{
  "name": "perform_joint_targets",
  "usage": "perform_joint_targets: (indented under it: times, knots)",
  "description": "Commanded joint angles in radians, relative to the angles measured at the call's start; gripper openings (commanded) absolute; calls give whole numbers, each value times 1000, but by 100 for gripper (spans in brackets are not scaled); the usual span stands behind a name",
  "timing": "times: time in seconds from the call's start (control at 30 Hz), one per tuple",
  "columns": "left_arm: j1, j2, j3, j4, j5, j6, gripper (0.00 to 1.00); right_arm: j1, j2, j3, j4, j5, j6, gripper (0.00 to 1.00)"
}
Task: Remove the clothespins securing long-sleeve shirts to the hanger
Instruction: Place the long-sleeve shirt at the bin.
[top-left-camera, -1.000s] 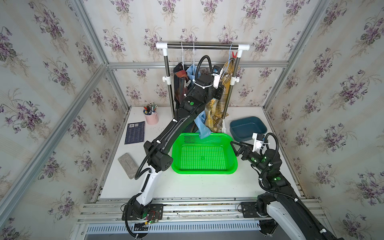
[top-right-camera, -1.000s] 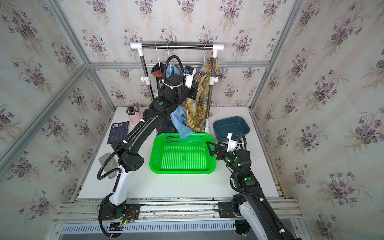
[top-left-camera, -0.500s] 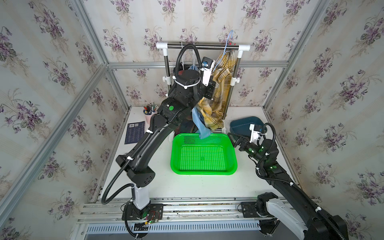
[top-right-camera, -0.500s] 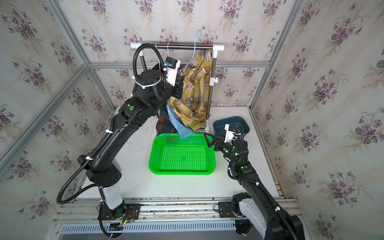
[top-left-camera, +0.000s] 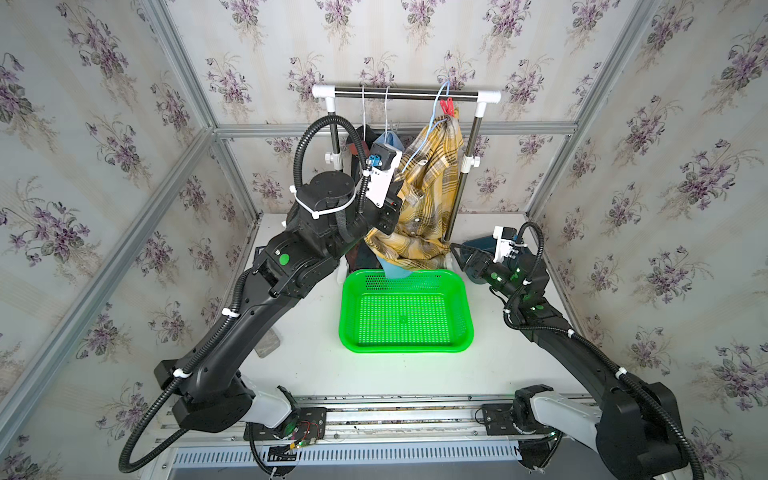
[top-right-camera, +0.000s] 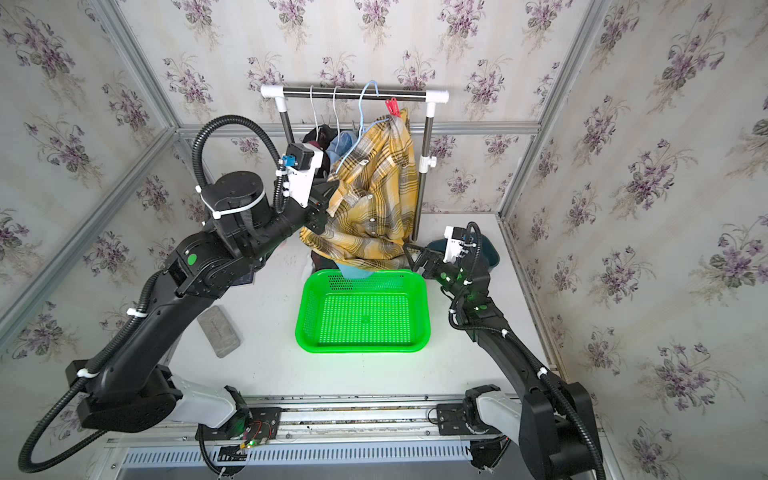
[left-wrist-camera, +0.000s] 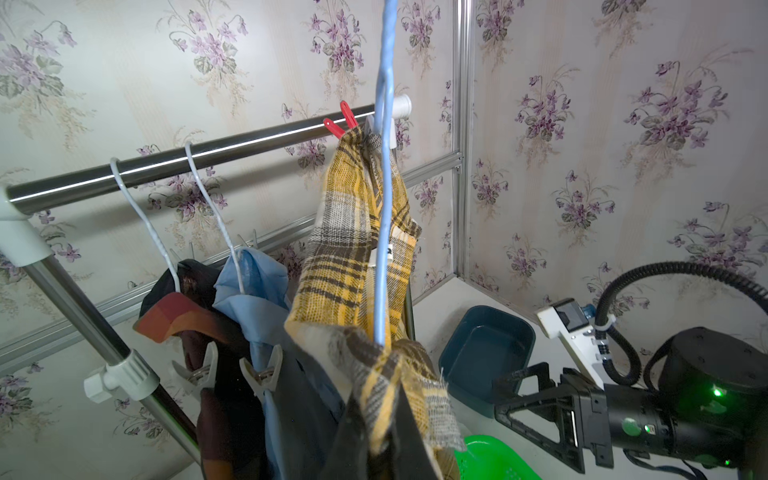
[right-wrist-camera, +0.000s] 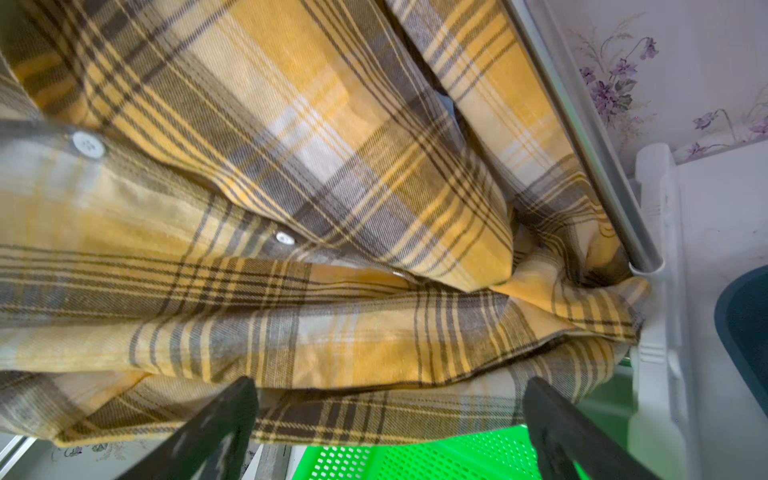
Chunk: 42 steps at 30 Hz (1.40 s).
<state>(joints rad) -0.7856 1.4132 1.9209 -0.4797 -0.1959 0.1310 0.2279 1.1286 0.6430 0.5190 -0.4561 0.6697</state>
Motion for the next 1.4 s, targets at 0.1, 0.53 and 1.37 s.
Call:
perform_joint_targets:
  times: [0.1,0.53,1.37]
  knots:
    - [-49,-111,-60,38,36,0,0,-1,-2,64,-19,47,-14,100]
    - [-227,-160,207,-43,4,20,0,-98,152,440,-226,191,4,99]
    - [-239,-222,104,-54,-211,207,0,446,3,186,-170,271,-48,95]
